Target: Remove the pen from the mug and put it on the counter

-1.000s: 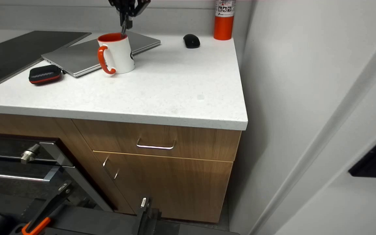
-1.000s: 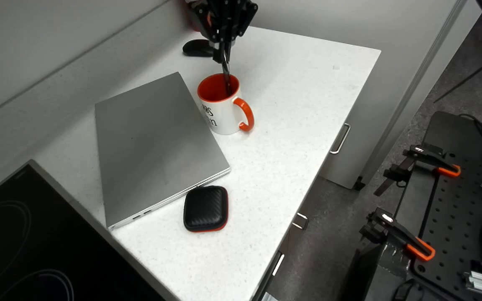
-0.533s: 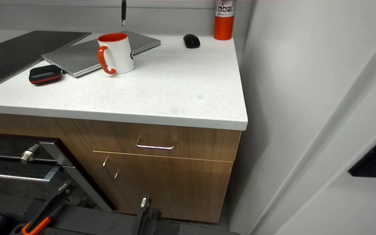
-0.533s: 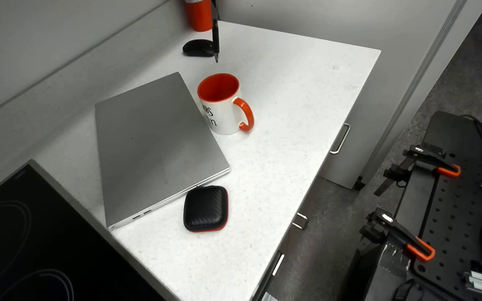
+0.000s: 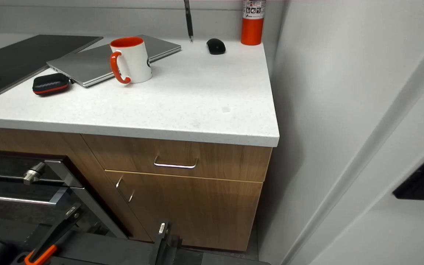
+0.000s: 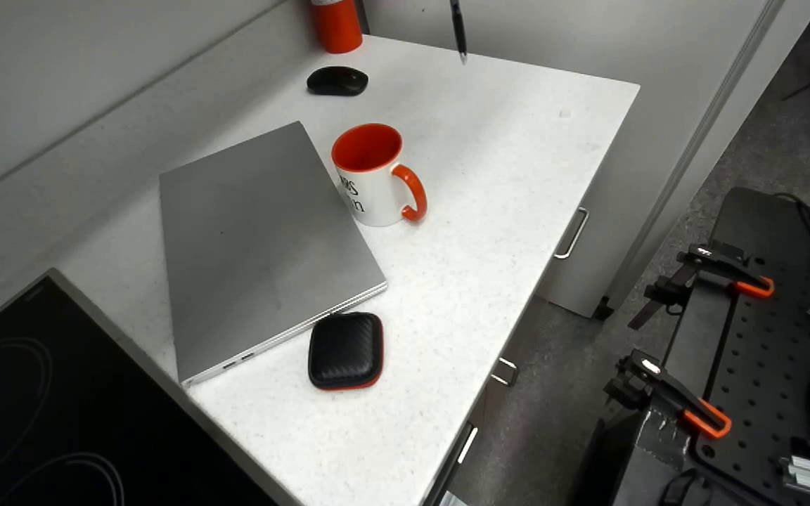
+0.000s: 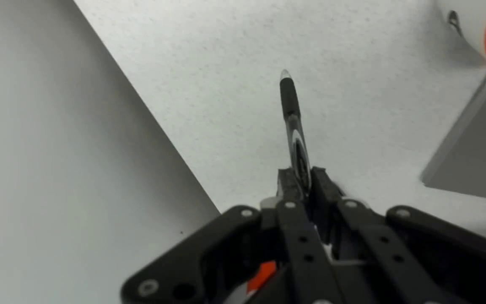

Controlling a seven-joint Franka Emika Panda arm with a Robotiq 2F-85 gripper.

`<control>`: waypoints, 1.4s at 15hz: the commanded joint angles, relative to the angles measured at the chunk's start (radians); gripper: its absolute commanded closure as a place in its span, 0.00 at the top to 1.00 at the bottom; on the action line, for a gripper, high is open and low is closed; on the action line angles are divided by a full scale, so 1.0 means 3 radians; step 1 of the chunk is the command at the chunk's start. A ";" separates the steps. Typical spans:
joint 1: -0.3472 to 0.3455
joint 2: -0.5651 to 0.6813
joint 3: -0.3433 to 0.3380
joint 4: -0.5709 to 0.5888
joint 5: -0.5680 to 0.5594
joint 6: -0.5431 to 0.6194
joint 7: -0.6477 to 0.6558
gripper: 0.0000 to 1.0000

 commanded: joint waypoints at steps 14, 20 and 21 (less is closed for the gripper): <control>0.0154 0.1144 -0.0099 0.0926 -0.0006 -0.1034 0.0030 0.03; 0.0173 0.1658 -0.0201 0.1283 0.0284 -0.0894 -0.0027 0.03; 0.0173 0.1706 -0.0213 0.1327 0.0349 -0.0878 -0.0043 0.03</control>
